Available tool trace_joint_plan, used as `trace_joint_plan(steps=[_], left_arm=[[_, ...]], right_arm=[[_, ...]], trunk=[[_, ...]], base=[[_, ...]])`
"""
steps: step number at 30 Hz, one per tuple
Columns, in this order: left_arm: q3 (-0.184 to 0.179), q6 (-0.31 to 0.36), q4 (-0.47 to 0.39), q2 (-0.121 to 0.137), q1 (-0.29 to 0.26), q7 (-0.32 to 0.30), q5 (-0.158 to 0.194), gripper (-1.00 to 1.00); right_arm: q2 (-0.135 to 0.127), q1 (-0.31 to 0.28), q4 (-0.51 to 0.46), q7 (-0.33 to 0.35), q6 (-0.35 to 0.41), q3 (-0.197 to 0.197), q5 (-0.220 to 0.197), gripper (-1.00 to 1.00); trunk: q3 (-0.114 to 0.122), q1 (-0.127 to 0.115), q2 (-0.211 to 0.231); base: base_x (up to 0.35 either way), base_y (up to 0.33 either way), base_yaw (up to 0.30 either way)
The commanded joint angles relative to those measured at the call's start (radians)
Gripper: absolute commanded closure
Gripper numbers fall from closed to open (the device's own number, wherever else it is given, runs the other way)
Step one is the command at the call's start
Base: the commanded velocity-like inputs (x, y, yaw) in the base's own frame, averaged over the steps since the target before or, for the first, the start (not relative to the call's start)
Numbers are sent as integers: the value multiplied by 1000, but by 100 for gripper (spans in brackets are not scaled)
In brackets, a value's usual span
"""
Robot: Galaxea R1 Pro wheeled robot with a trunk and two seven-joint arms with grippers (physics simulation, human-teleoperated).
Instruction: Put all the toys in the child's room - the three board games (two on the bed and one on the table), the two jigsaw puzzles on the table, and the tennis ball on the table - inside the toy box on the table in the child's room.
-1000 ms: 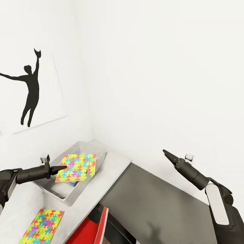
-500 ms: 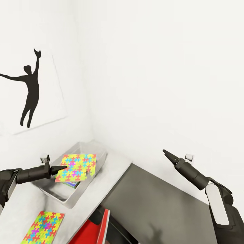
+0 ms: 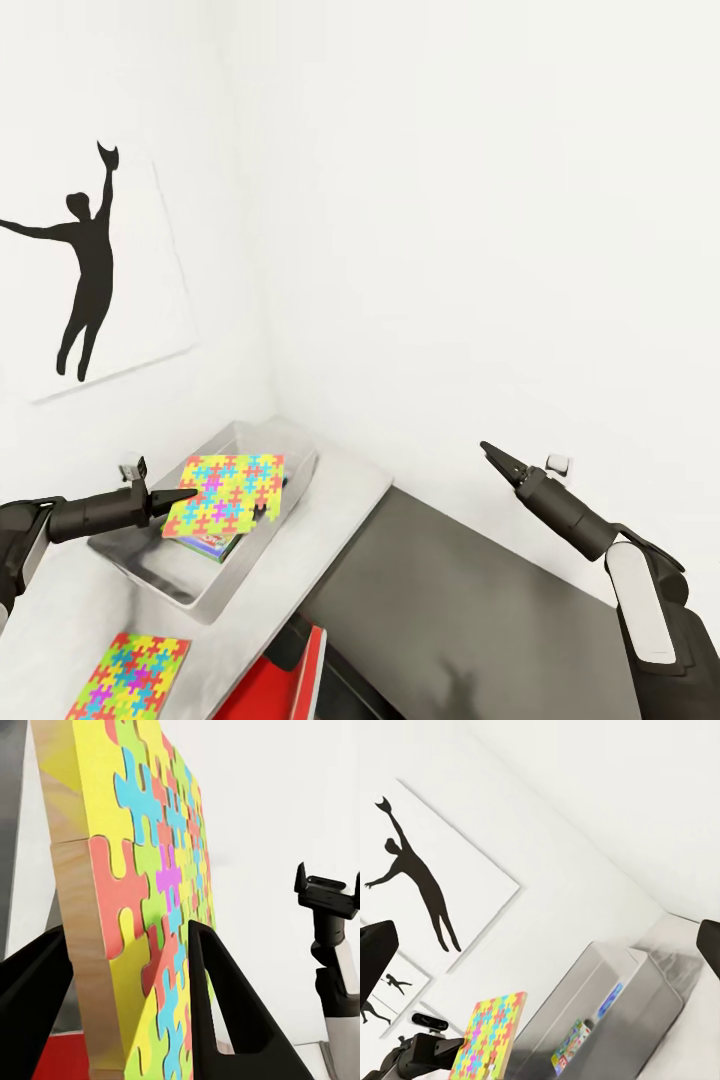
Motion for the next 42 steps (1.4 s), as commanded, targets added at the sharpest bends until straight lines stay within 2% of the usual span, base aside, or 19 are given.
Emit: trace_joint_plan(steps=[1, 11, 17, 18, 20, 22, 23, 25, 28, 31, 37, 41, 42], left_arm=[[0, 11, 0, 0, -1, -5, -2, 100], [7, 12, 0, 3, -1, -5, -5, 100], [10, 21, 2, 2, -5, -5, -9, 100], [11, 23, 2, 2, -6, 11, -9, 100], [14, 26, 3, 1, -8, 52, -7, 100], [28, 29, 3, -3, -15, 138, -3, 100], [34, 29, 3, -4, -21, 162, -2, 100], [69, 30, 6, -8, -45, 260, 1, 100], [109, 30, 7, -21, -57, 345, 3, 100], [123, 29, 7, -47, -74, 426, 3, 100], [127, 26, 6, -95, -112, 521, 4, 100], [137, 22, 7, -143, -143, 643, 4, 100], [161, 20, 7, -164, -152, 705, 11, 100]], right_arm=[[0, -1, 0, 1, 6, -1, -3, -100], [6, -1, 0, -1, 4, -1, 2, -100], [10, -1, 0, -6, -35, 4, 6, -100], [10, -1, 0, -5, -37, 4, 6, -100], [11, -1, 0, -3, -39, 4, 6, -100], [11, -1, 0, -1, -40, 4, 6, -100], [11, -1, 0, -1, -41, 4, 6, -100], [11, -1, 1, -1, -41, 4, 6, -100], [11, -1, 1, 0, -41, 4, 4, -100], [11, -1, 1, 1, -41, 4, 3, -100], [8, -1, 0, 1, -40, 3, 1, -100], [8, -1, 0, 2, -40, 2, -1, -100], [6, -1, 1, 2, -40, 2, -1, -100]], trunk=[[-2, 1, -2], [-2, 1, -2], [-2, 1, -2], [-2, 1, -2], [-2, 1, -2], [-2, 1, -2], [-2, 1, -2], [-2, 1, -2], [-2, 1, -2], [-2, 1, -2], [-2, 1, -2], [-2, 1, -2], [-2, 1, -2]], base=[[0, 0, 0], [0, 0, 0], [0, 0, 0], [0, 0, 0], [0, 0, 0], [0, 0, 0], [0, 0, 0], [0, 0, 0], [0, 0, 0], [0, 0, 0], [0, 0, 0], [0, 0, 0], [0, 0, 0]])
